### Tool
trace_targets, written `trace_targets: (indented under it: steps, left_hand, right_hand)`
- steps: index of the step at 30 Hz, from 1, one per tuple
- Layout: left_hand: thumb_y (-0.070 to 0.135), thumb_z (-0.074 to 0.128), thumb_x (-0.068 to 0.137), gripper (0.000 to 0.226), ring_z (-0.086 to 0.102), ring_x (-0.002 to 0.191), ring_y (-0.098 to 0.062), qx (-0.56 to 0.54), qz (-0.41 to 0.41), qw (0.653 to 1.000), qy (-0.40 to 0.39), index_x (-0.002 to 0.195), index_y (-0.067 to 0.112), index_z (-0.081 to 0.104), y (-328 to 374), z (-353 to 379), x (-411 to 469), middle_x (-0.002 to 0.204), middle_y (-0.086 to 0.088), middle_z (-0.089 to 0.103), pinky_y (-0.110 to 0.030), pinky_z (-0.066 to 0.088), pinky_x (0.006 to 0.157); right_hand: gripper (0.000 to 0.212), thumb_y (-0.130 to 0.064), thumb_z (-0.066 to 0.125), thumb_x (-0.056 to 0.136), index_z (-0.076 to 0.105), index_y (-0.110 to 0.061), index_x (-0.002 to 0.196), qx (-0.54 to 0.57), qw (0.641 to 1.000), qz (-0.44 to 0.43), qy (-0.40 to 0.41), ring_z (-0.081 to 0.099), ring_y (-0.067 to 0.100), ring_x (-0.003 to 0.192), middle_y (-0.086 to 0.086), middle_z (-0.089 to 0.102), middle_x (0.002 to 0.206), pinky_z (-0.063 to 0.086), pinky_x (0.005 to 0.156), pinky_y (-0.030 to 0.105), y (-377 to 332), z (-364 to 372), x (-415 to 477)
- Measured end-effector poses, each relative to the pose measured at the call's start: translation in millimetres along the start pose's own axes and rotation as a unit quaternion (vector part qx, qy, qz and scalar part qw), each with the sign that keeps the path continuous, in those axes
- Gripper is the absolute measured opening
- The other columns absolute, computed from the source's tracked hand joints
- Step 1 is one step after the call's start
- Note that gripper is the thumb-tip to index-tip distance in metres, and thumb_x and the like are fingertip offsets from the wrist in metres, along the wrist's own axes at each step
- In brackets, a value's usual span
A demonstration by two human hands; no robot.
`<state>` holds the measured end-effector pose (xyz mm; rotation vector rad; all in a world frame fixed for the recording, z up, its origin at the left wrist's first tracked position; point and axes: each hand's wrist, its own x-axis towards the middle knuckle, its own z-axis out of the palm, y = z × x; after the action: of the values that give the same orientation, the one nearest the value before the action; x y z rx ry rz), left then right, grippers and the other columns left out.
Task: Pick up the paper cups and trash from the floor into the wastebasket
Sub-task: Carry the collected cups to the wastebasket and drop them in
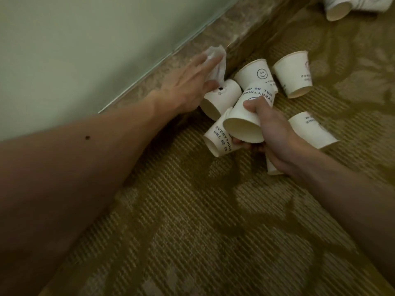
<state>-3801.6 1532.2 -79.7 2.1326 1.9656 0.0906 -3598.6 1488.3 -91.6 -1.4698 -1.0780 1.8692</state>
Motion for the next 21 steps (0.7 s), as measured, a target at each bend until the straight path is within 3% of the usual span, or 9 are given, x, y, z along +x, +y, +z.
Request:
trace_targets:
  steps: [4,7,10,14,16,18,21]
  left_hand:
    - [0.037,0.049,0.101,0.04,0.054,0.109,-0.029,0.006,0.01,0.999,0.044,0.138,0.022,0.046,-8,2,9,0.138,-0.009,0.042,-0.035,0.042,0.076]
    - [0.045,0.052,0.097,0.034,0.049,0.092,-0.019,-0.032,-0.041,0.994,0.097,0.115,0.017,0.057,-11,8,5,0.116,-0.005,0.055,-0.03,0.031,0.071]
    - [0.06,0.054,0.092,0.042,0.047,0.076,-0.014,-0.037,-0.058,0.993,0.098,0.09,0.018,0.058,-8,8,-1,0.088,0.003,0.055,-0.027,0.026,0.055]
    - [0.066,0.067,0.079,0.057,0.044,0.049,-0.002,-0.139,-0.09,0.983,0.082,0.064,0.011,0.059,3,2,-16,0.059,0.005,0.05,-0.017,0.03,0.043]
    - [0.052,0.074,0.08,0.052,0.05,0.046,0.003,-0.205,-0.104,0.972,0.055,0.056,0.012,0.054,8,4,-31,0.055,0.006,0.054,-0.01,0.035,0.041]
    - [0.035,0.077,0.084,0.04,0.062,0.056,0.004,-0.282,-0.133,0.95,0.027,0.062,0.006,0.059,14,10,-46,0.068,0.004,0.068,-0.007,0.041,0.045]
    - [0.018,0.077,0.086,0.033,0.066,0.05,-0.008,-0.422,-0.152,0.893,0.022,0.066,0.013,0.051,28,21,-64,0.071,0.003,0.071,-0.016,0.048,0.045]
  right_hand:
    - [0.054,-0.051,0.058,0.075,0.062,-0.01,0.11,0.012,1.0,0.008,-0.025,0.072,0.024,0.07,0.013,0.075,0.084,0.047,0.057,0.033,3,-6,2]
    - [0.052,-0.052,0.058,0.076,0.063,-0.01,0.106,0.014,0.999,0.01,-0.039,0.07,0.026,0.072,0.016,0.074,0.083,0.046,0.058,0.034,6,-10,1]
    - [0.05,-0.053,0.057,0.075,0.065,-0.011,0.102,0.01,0.999,0.013,-0.036,0.066,0.03,0.074,0.018,0.074,0.083,0.045,0.061,0.036,11,-11,-3]
    - [0.048,-0.054,0.055,0.078,0.066,-0.014,0.102,0.0,0.999,0.007,-0.042,0.064,0.032,0.078,0.018,0.074,0.086,0.044,0.064,0.038,10,-12,-10]
    - [0.045,-0.053,0.055,0.079,0.064,-0.016,0.102,0.0,0.999,-0.002,-0.046,0.066,0.03,0.077,0.016,0.074,0.085,0.045,0.063,0.037,4,-16,-15]
    - [0.044,-0.051,0.054,0.08,0.063,-0.016,0.104,-0.001,0.998,-0.013,-0.055,0.069,0.025,0.072,0.013,0.074,0.084,0.048,0.056,0.032,-4,-23,-21]
    - [0.044,-0.049,0.055,0.079,0.063,-0.016,0.108,-0.005,0.997,-0.013,-0.074,0.069,0.025,0.072,0.011,0.074,0.086,0.051,0.055,0.032,-16,-41,-30]
